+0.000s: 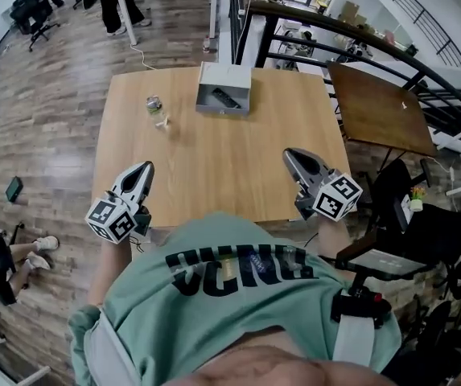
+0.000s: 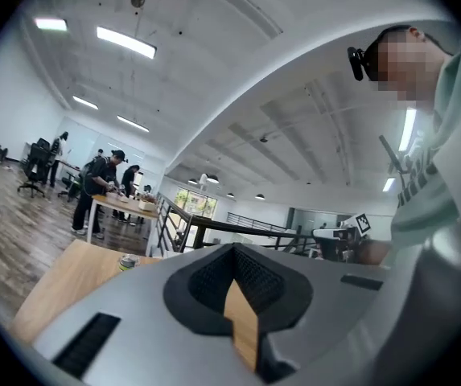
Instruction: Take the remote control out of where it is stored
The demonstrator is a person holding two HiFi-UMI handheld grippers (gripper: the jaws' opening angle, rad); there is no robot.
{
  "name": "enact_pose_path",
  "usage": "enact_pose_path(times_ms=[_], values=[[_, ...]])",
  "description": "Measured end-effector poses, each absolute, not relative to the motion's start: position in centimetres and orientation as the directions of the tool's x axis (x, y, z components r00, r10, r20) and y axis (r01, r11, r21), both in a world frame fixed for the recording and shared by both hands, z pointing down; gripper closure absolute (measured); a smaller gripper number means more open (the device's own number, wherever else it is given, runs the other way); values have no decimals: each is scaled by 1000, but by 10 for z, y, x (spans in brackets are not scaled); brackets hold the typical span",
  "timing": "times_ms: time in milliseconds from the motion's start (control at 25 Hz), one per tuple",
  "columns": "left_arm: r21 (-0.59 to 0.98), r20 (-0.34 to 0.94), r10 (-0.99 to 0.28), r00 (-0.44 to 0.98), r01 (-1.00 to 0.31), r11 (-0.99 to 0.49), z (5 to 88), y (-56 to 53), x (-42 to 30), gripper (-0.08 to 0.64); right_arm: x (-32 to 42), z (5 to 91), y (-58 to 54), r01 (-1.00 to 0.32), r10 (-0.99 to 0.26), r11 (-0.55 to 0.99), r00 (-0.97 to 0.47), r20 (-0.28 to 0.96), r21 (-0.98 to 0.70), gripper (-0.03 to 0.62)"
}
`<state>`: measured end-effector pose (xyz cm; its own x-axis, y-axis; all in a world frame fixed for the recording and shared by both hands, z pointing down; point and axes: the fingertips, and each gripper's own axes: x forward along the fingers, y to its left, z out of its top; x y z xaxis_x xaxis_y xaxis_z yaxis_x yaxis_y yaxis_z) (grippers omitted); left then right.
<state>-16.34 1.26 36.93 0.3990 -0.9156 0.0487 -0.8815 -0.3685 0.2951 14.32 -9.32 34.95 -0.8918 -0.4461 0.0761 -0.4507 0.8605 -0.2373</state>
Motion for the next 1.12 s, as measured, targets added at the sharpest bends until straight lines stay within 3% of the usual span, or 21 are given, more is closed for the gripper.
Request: enact_pose_path(times_ms=[160, 360, 600, 840, 1120], values=[[330, 49, -967, 248, -918, -219, 374, -18, -136, 575, 159, 358, -175, -358, -353, 902, -933, 63, -241, 597], [330, 138, -968, 211, -931, -156, 364, -71, -106, 575, 163, 372, -244, -287, -290, 911, -956, 32, -296, 597], [308, 233, -948, 216, -941, -138, 382, -88, -112, 575, 154, 412, -275, -314, -310, 876, -948, 72, -367, 597], [340, 232, -913, 337, -907, -248, 418, -108, -154, 575, 111, 427, -266, -405, -383, 844, -914, 134, -352, 597], [377, 172, -873, 456, -849, -370, 437, -130, -194, 575, 45, 431, -232, -431, -369, 845, -898, 238, -316, 597]])
